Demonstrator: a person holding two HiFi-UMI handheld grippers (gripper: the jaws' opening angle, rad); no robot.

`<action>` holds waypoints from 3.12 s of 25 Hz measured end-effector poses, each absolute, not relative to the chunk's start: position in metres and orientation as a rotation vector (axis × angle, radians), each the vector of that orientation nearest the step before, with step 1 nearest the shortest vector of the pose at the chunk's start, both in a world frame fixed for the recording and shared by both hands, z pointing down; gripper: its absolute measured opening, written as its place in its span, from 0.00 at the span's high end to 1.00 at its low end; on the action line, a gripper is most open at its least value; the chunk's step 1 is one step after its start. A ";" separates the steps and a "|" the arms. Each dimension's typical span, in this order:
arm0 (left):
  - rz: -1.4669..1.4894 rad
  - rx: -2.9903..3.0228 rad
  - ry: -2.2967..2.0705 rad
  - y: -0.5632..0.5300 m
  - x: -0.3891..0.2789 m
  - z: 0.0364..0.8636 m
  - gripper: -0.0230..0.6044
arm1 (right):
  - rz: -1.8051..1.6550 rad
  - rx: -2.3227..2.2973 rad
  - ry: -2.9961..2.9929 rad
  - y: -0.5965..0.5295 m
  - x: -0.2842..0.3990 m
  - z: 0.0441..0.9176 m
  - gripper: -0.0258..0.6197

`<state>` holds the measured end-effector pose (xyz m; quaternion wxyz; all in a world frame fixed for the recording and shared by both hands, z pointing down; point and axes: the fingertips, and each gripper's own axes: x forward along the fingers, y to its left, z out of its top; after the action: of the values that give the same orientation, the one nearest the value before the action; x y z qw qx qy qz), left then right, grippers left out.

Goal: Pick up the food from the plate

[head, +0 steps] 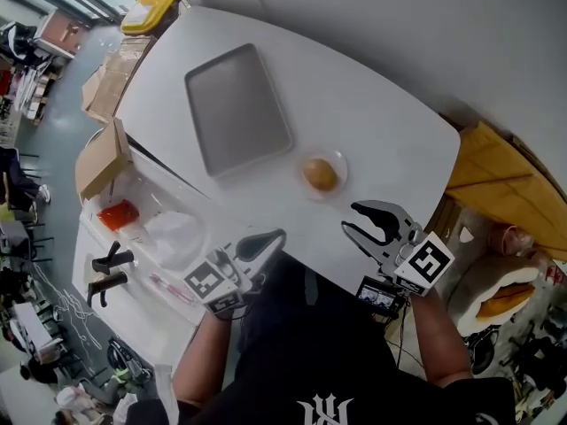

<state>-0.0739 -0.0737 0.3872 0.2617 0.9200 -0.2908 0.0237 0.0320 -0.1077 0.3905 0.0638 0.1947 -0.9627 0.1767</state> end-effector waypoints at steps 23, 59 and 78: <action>0.034 2.427 -0.608 -0.125 -0.074 0.510 0.95 | 0.341 0.597 -2.657 -0.182 -0.043 0.550 0.38; -0.005 2.416 -0.536 -0.099 -0.072 0.551 0.95 | 0.235 0.603 -2.515 -0.193 -0.046 0.612 0.42; -0.011 2.557 -0.652 -0.084 -0.050 0.403 0.95 | 0.156 0.677 -2.713 -0.152 -0.003 0.445 0.42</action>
<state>-0.0501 -0.0843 0.4029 0.2487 0.9385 -0.2394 -0.0042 -0.0028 -0.1522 0.4447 0.1697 0.2381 -0.9547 0.0548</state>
